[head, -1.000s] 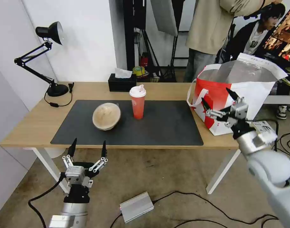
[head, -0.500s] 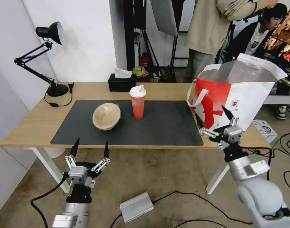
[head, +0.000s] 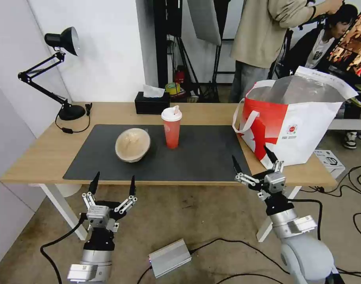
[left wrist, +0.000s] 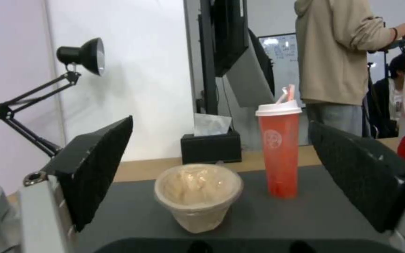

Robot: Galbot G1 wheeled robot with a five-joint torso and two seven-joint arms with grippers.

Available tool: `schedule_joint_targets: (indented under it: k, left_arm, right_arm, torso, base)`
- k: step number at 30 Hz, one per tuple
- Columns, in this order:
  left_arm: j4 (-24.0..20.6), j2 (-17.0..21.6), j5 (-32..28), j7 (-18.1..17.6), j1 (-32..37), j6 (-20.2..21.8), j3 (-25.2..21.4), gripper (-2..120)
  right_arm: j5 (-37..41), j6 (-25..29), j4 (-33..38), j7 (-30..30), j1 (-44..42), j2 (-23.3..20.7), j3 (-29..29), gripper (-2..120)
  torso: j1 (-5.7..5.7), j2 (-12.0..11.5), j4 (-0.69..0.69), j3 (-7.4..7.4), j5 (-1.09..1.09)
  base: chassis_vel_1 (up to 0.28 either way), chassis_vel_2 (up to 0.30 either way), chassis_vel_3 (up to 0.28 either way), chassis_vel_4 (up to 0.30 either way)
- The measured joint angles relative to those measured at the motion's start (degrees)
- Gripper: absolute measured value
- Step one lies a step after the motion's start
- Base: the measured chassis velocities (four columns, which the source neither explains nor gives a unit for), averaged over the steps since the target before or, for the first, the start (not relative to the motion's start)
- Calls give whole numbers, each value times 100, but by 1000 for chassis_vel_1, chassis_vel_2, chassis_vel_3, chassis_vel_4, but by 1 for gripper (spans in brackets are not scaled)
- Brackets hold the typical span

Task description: Pick up the trash from the table and place it into the takeout bag.

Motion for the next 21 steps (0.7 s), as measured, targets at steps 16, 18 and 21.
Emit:
schedule_joint_targets:
  k: [16, 18, 21]
  left_arm:
    - [5, -29, -70, -2, 2, -23, -148, 100]
    - [7, -28, -71, -2, 3, -25, -151, 100]
    - [8, -38, -72, -2, 2, -27, -151, 100]
  right_arm:
    - [-179, 380, -227, -187, -405, 279, -1, 100]
    - [-188, 398, -236, -192, -418, 294, -4, 100]
    - [-205, 426, -251, -200, -437, 308, -17, 100]
  torso:
    - [0, 0, 0, 0, 0]
    - [1, 0, 0, 0, 0]
    - [0, 0, 0, 0, 0]
  base:
    - [0, 0, 0, 0]
    - [0, 0, 0, 0]
    - [0, 0, 0, 0]
